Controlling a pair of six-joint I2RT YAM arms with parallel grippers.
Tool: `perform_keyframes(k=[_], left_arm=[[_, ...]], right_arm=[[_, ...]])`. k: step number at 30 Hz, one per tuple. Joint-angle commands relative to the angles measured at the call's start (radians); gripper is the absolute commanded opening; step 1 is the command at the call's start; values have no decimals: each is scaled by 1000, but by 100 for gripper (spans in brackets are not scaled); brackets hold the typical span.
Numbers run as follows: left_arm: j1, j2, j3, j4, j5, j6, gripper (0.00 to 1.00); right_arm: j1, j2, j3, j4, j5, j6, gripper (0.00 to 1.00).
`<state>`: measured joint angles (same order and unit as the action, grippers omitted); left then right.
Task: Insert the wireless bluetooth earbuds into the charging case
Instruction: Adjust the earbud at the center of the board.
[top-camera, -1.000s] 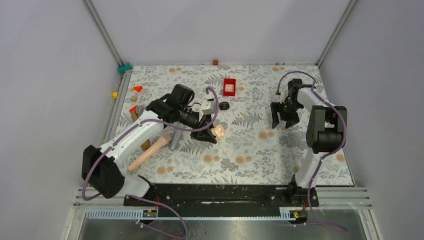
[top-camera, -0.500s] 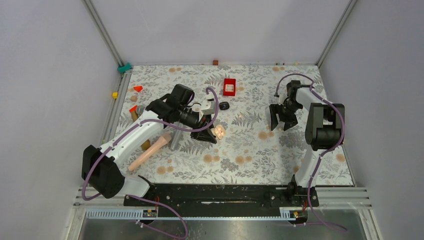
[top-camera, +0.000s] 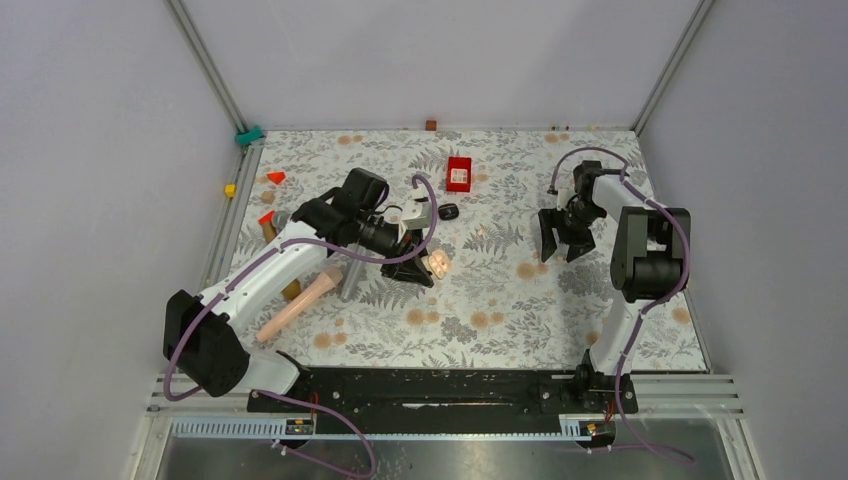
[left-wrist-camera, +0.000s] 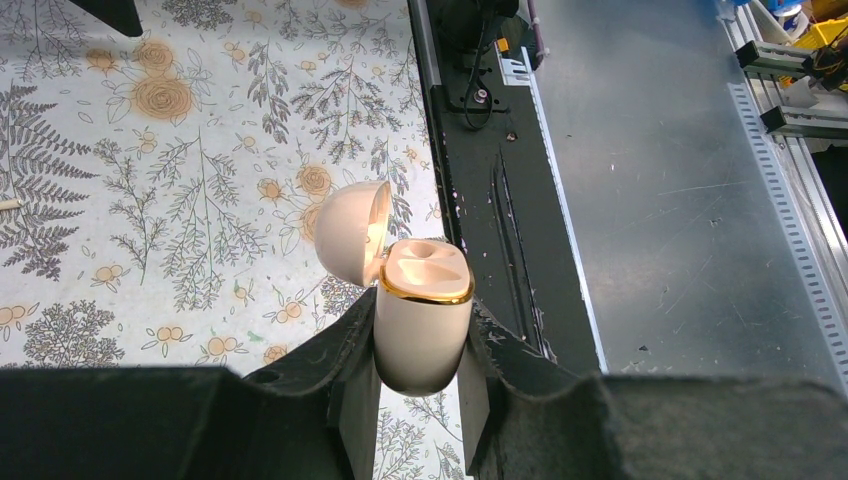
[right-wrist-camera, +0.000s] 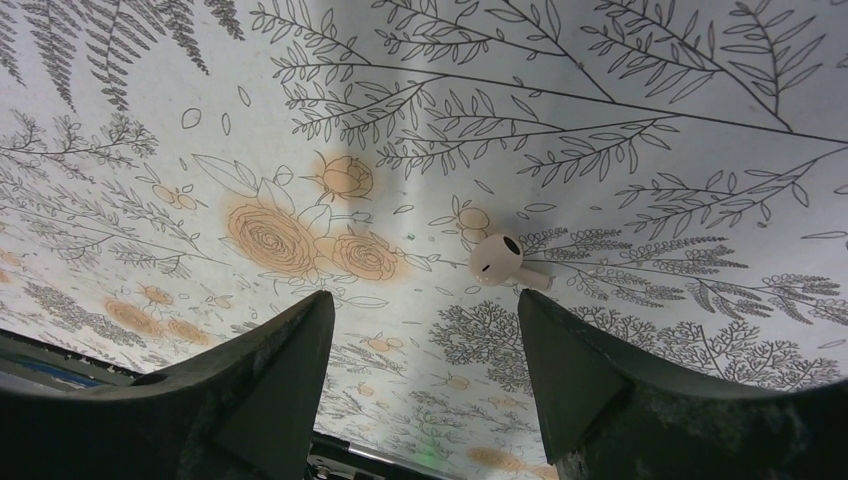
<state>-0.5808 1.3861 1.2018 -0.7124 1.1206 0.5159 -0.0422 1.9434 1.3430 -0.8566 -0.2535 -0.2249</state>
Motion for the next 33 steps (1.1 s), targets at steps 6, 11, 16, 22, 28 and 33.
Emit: perform_keyframes(k=[6, 11, 16, 22, 28, 33], left_arm=[[3, -35, 7, 27, 3, 21, 0], [3, -42, 5, 27, -3, 20, 0], [4, -44, 6, 29, -8, 22, 0], [3, -48, 8, 28, -16, 22, 0], [3, -53, 9, 28, -20, 20, 0], [3, -58, 5, 28, -24, 23, 0]], right_arm=[[-4, -1, 58, -47, 21, -16, 76], [-4, 50, 67, -55, 21, 10, 76], [-4, 65, 85, -67, 25, 31, 74], [7, 88, 117, -88, 13, 49, 68], [37, 98, 135, -88, 38, 61, 67], [37, 114, 156, -85, 82, 61, 64]])
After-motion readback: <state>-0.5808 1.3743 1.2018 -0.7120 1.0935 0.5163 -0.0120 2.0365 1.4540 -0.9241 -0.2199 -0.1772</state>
